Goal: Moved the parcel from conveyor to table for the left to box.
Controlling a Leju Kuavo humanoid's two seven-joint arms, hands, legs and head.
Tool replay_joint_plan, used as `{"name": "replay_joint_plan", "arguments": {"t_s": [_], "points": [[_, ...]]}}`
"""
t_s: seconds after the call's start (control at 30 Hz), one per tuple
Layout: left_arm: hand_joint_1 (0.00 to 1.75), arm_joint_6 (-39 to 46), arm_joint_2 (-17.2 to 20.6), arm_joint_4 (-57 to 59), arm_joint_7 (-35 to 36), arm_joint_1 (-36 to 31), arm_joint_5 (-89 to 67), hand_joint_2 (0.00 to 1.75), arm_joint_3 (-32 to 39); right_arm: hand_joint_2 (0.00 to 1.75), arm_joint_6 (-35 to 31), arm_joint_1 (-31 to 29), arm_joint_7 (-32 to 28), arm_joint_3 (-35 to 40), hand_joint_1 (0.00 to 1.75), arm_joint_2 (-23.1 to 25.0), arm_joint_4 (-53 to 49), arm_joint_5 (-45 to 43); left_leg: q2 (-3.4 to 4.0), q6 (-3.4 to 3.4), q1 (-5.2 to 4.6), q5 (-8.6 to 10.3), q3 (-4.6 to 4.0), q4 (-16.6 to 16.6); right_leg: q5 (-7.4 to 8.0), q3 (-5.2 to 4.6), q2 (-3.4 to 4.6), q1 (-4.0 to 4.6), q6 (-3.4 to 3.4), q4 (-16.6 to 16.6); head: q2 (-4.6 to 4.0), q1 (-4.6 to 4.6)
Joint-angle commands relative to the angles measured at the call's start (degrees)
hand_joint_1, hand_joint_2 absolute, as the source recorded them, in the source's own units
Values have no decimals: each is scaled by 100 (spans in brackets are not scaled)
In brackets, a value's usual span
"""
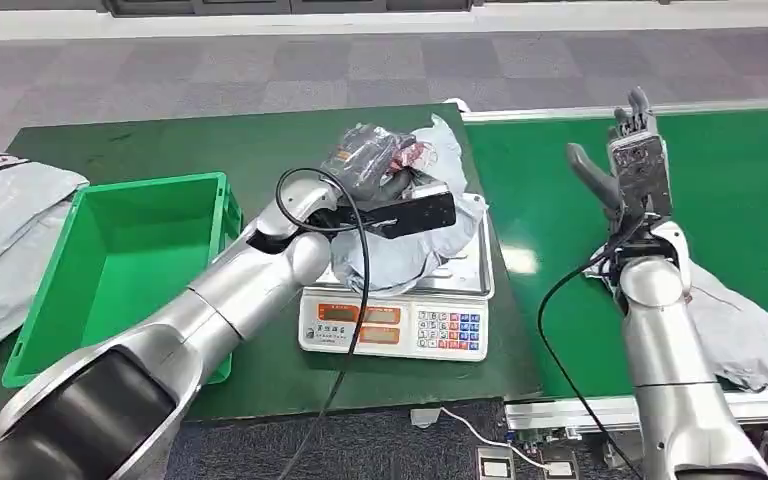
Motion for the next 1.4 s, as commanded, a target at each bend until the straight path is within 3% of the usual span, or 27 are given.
{"name": "replay_joint_plan", "arguments": {"t_s": [0.03,0.13,0.2,0.33,0.43,0.7,0.83,0.97,1.17,1.2,1.3,1.4], "points": [[175,1787,1121,1052,1126,-830,-1725,175,785,175,113,-9,35,-234,0,26,163,106,29,-6,6,-11,0,11,0,-7,29,7,-7,7,0,0],[175,1925,1625,1223,1616,-525,-2290,175,786,175,126,-15,94,-232,0,-52,141,152,73,-14,4,-10,26,-12,7,2,73,5,-15,-2,0,0],[175,1931,1766,1276,1716,-367,-2389,175,882,175,155,-1,109,-242,0,-117,154,150,92,-20,0,-8,48,-29,12,9,95,0,-21,-11,0,0],[175,2128,2386,1037,1761,393,-2396,175,1363,175,233,51,168,-292,0,-381,234,75,81,-26,10,-4,48,-32,9,9,84,11,-22,-13,0,0],[175,2207,2617,859,1645,762,-2402,175,1740,175,236,341,204,-391,0,-528,14,22,83,-25,11,-9,64,-46,6,28,88,11,-21,-24,0,0],[175,2141,2579,747,1815,768,-2482,175,1897,175,183,385,296,-397,0,-538,-28,44,50,-26,21,-12,13,-13,-4,-8,59,21,-25,-3,0,-2],[175,2176,2996,32,1618,1580,-2538,175,2504,175,207,954,208,-608,0,-981,-344,-254,34,-25,16,-10,23,-29,-4,8,42,16,-23,-20,0,-2],[175,2084,3041,-955,1751,2372,-3181,175,3351,175,281,1247,178,-711,0,-1031,-524,-313,46,-27,10,-19,26,-30,-7,4,54,10,-25,-16,0,0],[175,1994,3040,-1195,1854,2506,-3452,175,3562,175,260,1220,231,-680,0,-985,-525,-294,49,-30,18,-27,11,-14,-18,-13,58,19,-26,-5,0,-2],[0,1488,2904,-1369,1233,2670,-2765,175,3800,175,283,1106,695,-518,0,-1092,-304,83,41,-30,19,-27,23,-19,-23,1,49,20,-26,-11,0,0],[0,1225,2792,-1737,1087,3096,-2488,175,3880,175,144,393,799,-331,0,-998,987,661,61,-26,17,-25,17,-22,-13,-7,68,18,-21,-17,0,0],[0,1163,2682,-1689,892,3070,-2258,175,3833,175,112,227,751,-332,0,-855,1496,803,68,-25,9,-21,9,-20,-9,-19,76,9,-19,-9,0,0]]}}
